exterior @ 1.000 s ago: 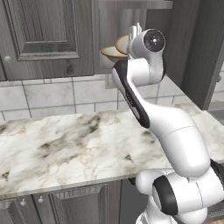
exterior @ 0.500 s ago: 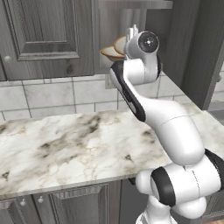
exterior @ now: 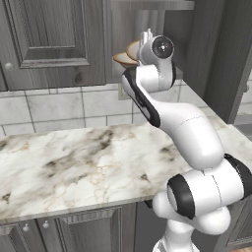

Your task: Pick up the bowls on the counter and stack them on top of one another in the open cabinet. Place the smaller bowl on top of the larger bowl.

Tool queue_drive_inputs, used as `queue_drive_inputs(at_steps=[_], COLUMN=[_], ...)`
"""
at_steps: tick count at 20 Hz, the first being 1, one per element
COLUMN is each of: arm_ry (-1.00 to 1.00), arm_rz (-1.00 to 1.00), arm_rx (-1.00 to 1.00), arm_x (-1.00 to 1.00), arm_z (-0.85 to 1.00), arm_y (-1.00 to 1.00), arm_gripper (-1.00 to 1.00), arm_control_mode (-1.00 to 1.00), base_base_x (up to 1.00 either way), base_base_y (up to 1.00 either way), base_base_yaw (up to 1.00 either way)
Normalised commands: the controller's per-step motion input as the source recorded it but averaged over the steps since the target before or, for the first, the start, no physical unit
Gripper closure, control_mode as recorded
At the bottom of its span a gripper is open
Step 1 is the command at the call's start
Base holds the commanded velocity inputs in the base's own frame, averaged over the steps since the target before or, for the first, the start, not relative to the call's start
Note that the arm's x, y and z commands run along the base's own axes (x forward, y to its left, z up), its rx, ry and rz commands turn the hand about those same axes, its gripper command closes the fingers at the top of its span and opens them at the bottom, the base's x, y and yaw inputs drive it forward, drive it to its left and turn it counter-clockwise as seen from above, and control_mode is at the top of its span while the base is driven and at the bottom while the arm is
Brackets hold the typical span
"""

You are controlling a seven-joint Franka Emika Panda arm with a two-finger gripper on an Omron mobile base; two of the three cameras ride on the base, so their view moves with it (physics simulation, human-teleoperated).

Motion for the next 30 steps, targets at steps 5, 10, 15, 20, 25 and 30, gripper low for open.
queue_drive_inputs(at_steps=[5,10,15,20,25,30], arm_ry=[0.00,0.00,0.01,0.04,0.02,0.00], arm_rz=[0.00,0.00,0.00,0.00,0.00,0.00], arm_rx=[0.01,0.01,0.00,0.00,0.00,0.00], arm_x=[0.31,0.28,0.17,0.01,0.00,0.03], arm_z=[-0.08,-0.12,-0.17,-0.22,-0.17,-0.05], arm_y=[0.00,0.01,0.00,0.04,0.00,0.00], arm_gripper=[1.00,1.00,1.00,-1.00,-1.00,-1.00], arm_control_mode=[-1.00,-1.00,-1.00,-1.00,-1.00,-1.00], base_base_x=[0.00,0.00,0.00,0.00,0.00,0.00], base_base_y=[0.00,0.00,0.00,0.00,0.00,0.00], base_base_yaw=[0.00,0.00,0.00,0.00,0.00,0.00])
